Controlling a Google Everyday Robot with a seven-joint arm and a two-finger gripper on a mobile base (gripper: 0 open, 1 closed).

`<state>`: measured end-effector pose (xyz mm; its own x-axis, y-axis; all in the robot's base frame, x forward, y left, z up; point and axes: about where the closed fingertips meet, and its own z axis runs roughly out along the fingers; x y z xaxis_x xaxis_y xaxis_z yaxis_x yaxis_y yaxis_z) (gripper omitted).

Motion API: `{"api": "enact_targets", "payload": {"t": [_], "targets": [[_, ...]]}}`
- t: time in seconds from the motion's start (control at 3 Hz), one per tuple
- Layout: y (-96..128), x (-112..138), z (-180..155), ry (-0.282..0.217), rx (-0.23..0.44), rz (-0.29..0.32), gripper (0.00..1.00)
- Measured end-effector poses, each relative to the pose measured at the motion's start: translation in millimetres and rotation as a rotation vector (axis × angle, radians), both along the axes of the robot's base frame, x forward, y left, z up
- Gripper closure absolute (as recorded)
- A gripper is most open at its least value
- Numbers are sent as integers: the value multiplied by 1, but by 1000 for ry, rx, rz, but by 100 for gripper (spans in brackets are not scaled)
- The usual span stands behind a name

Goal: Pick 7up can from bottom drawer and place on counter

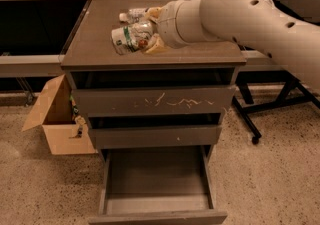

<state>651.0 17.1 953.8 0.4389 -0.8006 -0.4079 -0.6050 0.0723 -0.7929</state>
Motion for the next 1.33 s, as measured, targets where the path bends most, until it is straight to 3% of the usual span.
{"api": "enact_targets", "payload": {"t": [0.33, 0.67, 1.0, 1.33], "targets": [[0, -1, 0, -2, -3, 2, 100], [8, 26, 4, -9, 16, -23, 100], [22, 71, 5, 7, 45, -52, 100], [41, 122, -4, 62, 109, -103, 100]]}}
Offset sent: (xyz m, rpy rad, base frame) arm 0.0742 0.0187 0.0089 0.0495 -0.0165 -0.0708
